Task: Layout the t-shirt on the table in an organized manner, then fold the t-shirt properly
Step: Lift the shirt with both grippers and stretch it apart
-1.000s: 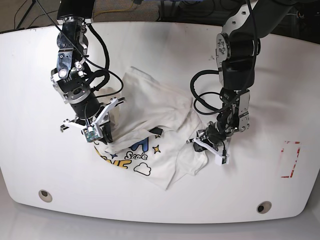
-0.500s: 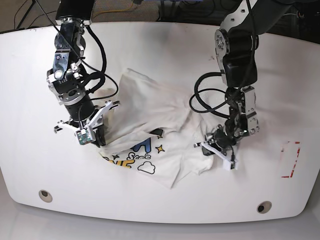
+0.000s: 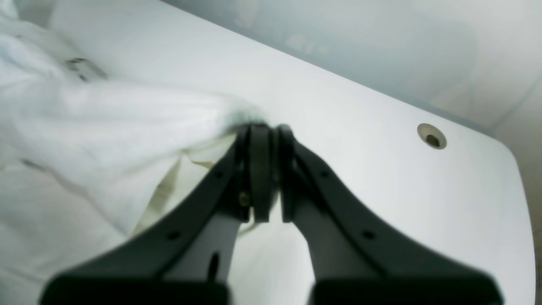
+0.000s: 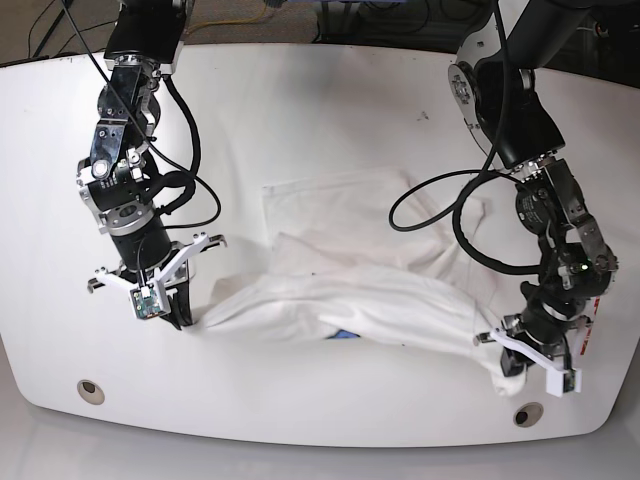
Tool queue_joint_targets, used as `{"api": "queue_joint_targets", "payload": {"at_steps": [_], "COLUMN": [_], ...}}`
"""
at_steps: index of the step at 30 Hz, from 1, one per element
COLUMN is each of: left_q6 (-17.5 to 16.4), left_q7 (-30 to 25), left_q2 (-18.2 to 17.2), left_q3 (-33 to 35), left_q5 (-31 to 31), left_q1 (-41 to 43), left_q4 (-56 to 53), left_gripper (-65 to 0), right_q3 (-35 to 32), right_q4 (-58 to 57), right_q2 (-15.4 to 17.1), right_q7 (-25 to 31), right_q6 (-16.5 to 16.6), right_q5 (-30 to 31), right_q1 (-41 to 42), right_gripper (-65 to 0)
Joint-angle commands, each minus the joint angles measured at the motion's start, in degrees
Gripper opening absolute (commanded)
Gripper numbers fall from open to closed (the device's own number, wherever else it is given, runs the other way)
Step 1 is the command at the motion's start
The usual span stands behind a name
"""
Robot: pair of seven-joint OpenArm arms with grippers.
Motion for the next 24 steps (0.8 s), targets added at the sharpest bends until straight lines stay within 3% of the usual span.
{"api": "queue_joint_targets", "payload": {"at_steps": [1,4,12,24], "left_q6": [0.01,0.01,0.01,0.01], "left_q7": [1.48,5.09,9.83,13.00], "left_q2": [-0.76,-2.78,-4.89,-6.74], "left_q3": [-0.02,-0.02,-0.02,0.07], "left_q5": [-1.59,-3.00,-4.85,-4.14], "left_q1": [-4.03,-6.67,-16.78,-42.45], "left_q4": [5.98,10.46,14.59,12.75], "left_gripper": [-65.0,-65.0,-65.0,-65.0], "right_q3": [0.16,0.16,-1.51,-5.38], "right_q4": [1.11,1.02,-0.65,-9.88], "right_q2": [0.62,0.44,0.53,3.43], "right_q7": [2.14,1.88,0.91,-1.46], "right_q6": [0.91,2.49,3.02,3.11], "right_q5": [0.29,0.29,0.03,0.20], "right_q1": [4.08,7.69,18.06,41.45], "right_gripper": [-65.0,-65.0,-65.0,-65.0]}}
